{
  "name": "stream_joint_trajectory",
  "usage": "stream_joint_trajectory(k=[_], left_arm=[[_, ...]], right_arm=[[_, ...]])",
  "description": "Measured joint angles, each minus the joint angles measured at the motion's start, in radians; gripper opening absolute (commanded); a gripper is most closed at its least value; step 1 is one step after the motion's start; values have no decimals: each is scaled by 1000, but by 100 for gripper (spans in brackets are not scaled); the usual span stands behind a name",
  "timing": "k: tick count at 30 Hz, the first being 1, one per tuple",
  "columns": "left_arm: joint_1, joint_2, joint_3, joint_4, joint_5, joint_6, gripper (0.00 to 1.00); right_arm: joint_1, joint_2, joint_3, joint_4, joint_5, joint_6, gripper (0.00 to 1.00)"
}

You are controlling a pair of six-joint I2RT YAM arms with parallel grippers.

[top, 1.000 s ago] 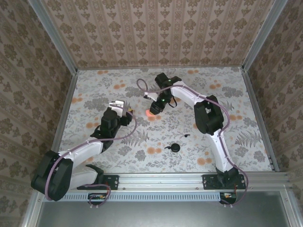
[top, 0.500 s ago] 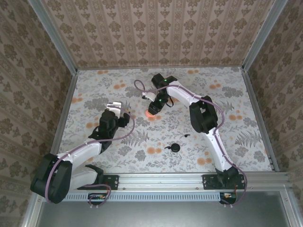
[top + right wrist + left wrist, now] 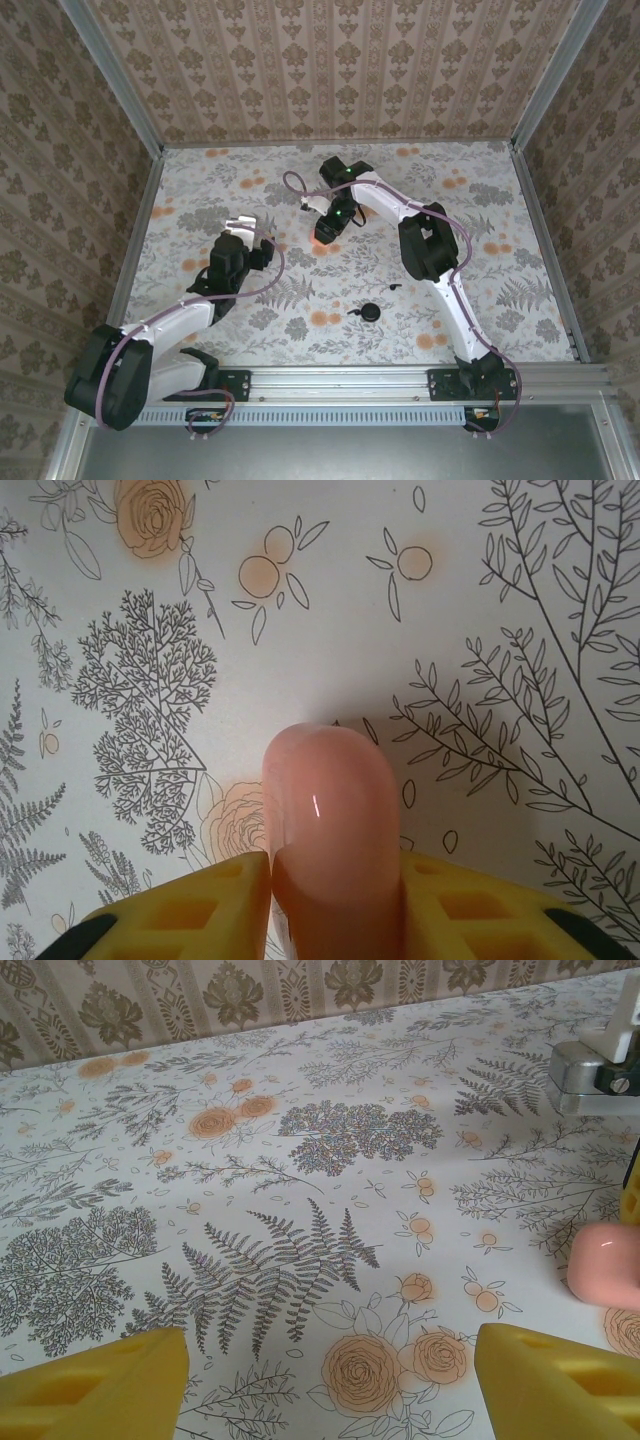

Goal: Insert wireless bluetooth earbuds into charging case

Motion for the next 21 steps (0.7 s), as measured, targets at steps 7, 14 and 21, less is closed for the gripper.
stream_joint_trajectory(k=[7,14,21], left_arm=[[0,0,0,0,6,0,76],[0,0,0,0,7,0,76],[21,0,0,0,14,0,76]], right_arm=[[0,0,7,2,23,0,46],[0,2,26,8,24,-8,52],[0,15,43,7,17,-17,57]])
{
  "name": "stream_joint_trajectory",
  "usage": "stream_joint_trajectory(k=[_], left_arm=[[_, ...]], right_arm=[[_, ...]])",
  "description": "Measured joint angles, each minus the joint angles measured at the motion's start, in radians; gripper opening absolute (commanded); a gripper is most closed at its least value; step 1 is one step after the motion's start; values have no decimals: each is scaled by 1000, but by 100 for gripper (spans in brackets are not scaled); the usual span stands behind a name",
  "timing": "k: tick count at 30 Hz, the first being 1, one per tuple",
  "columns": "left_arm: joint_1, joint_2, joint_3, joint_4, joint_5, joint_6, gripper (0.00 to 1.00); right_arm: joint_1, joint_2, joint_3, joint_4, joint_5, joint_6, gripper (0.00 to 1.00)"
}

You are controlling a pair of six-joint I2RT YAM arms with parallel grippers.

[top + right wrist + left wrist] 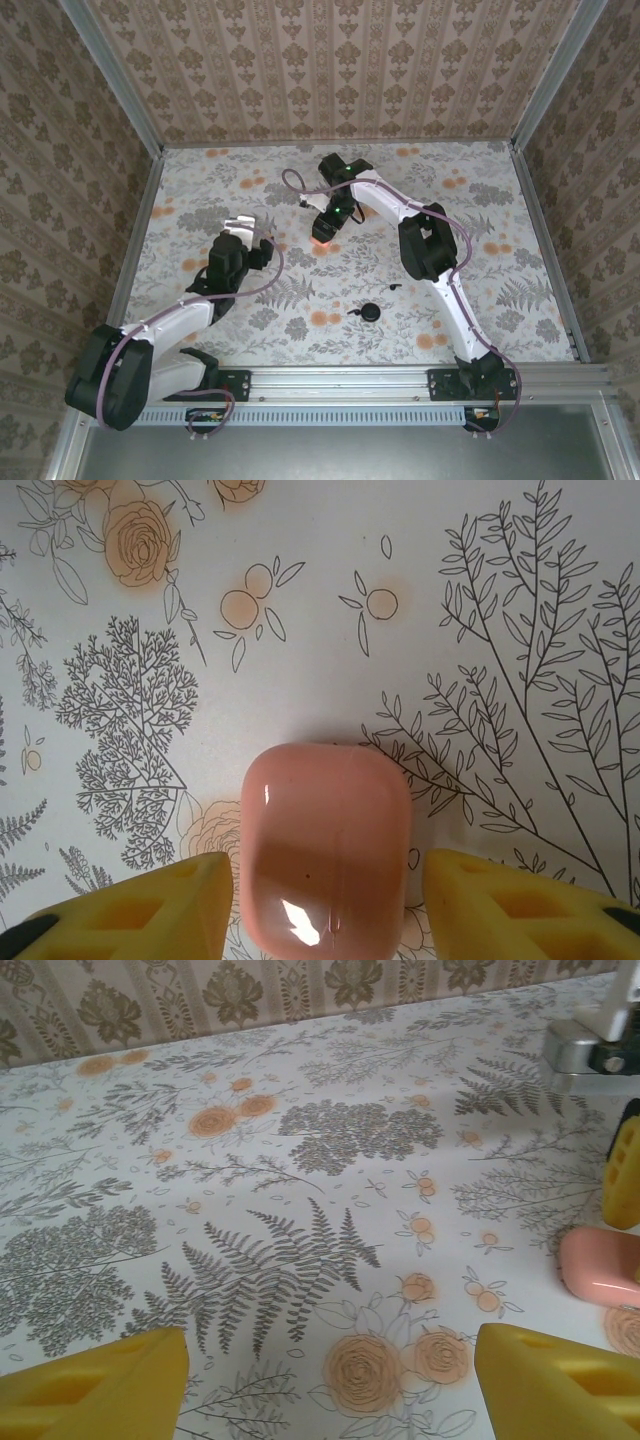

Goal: Insert wireless bluetooth earbuds into charging case

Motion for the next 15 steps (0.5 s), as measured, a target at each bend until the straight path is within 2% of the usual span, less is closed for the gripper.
stream_joint_trajectory(k=[15], left_arm=[[11,0,0,0,0,0,76]], right_arm=[[0,79,113,-54,-81,-22,60]])
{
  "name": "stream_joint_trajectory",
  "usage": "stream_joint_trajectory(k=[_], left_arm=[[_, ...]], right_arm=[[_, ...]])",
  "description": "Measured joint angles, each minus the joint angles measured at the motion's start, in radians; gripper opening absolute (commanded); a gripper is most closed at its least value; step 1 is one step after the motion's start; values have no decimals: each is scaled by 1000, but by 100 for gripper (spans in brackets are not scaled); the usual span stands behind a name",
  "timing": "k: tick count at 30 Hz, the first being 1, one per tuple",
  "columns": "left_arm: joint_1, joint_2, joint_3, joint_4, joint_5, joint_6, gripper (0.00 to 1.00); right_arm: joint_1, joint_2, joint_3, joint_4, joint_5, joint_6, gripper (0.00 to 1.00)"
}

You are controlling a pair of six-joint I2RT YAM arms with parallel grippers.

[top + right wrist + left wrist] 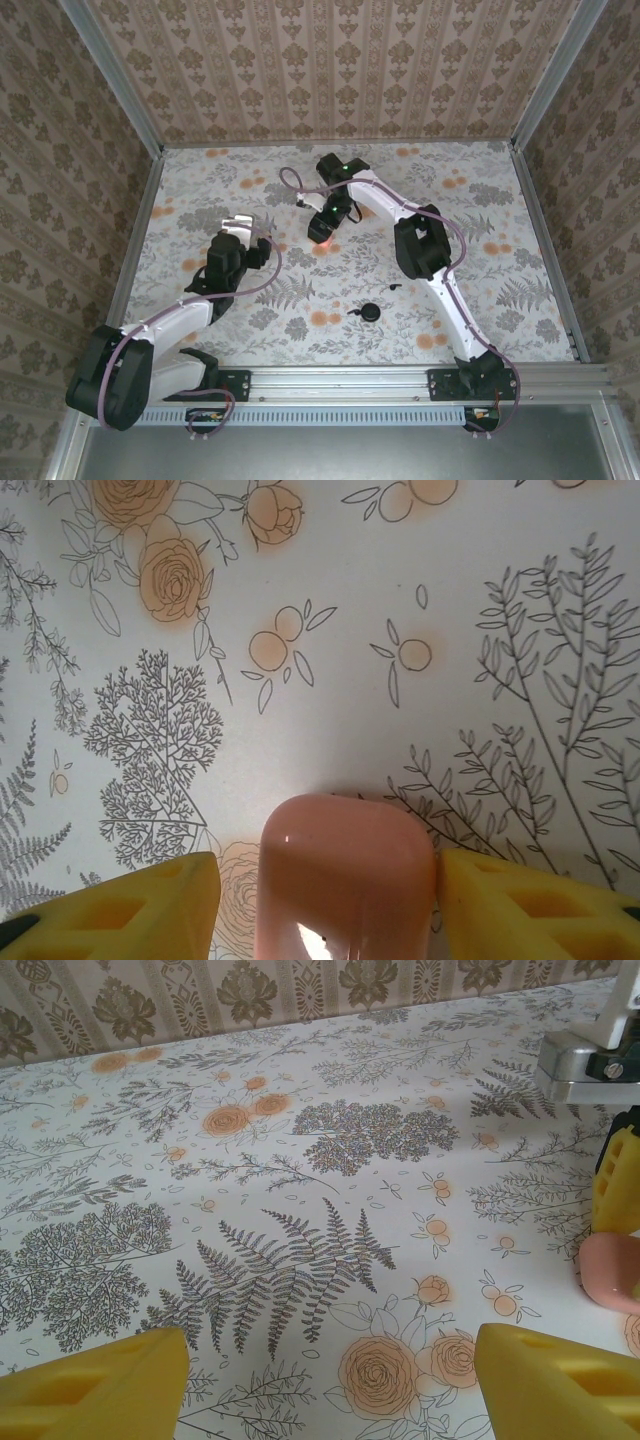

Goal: Insert wireless bluetooth earbuds into charging case

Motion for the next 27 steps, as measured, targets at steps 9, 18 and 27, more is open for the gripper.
stream_joint_trajectory(k=[9,18,27], left_arm=[[0,0,0,0,0,0,76],[0,-10,0,0,4,0,76],[0,-19,3,-19,35,0,75]], right_arm=[[6,3,9,-28,-69,-29,60],[11,3,10,-27,-96,-32,59],[11,-58,-70,50,-88,46,63]])
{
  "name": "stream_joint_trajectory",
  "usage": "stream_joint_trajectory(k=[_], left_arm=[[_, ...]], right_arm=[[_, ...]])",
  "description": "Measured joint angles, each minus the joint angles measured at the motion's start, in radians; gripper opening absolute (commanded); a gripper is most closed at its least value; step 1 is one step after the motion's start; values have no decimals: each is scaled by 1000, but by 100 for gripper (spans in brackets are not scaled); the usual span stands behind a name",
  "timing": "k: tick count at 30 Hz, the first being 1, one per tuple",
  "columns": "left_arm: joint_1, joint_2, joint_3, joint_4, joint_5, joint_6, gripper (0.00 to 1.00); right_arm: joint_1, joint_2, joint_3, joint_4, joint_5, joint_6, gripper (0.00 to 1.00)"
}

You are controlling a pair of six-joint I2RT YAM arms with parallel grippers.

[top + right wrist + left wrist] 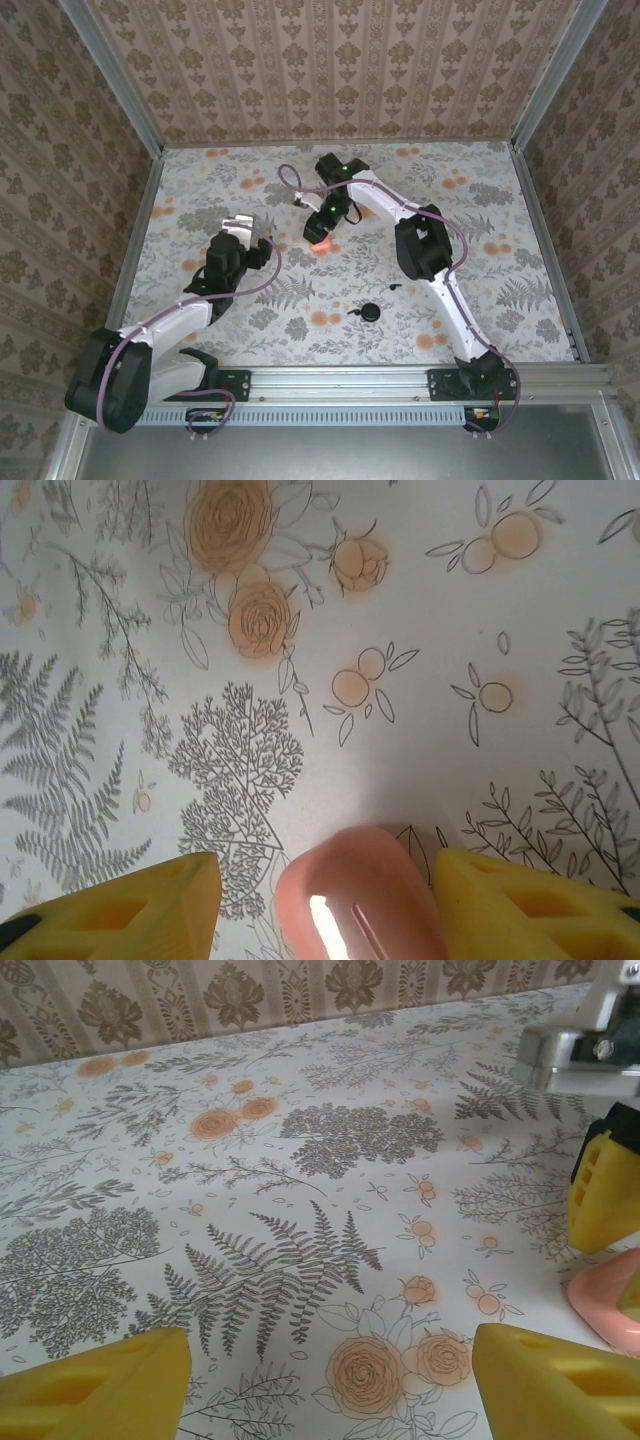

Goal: Insert wireless bluetooth earbuds into charging case

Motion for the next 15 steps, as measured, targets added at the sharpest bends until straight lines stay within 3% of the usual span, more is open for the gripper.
stream_joint_trajectory(k=[6,15], left_arm=[[-9,-21,32,-65,37,-29,74],[-128,-20,127,-225,55,-113,73]], right_arm=[[-1,-221,-228,116,58,165,68],[-3,-570,-617,191,201,462,69]])
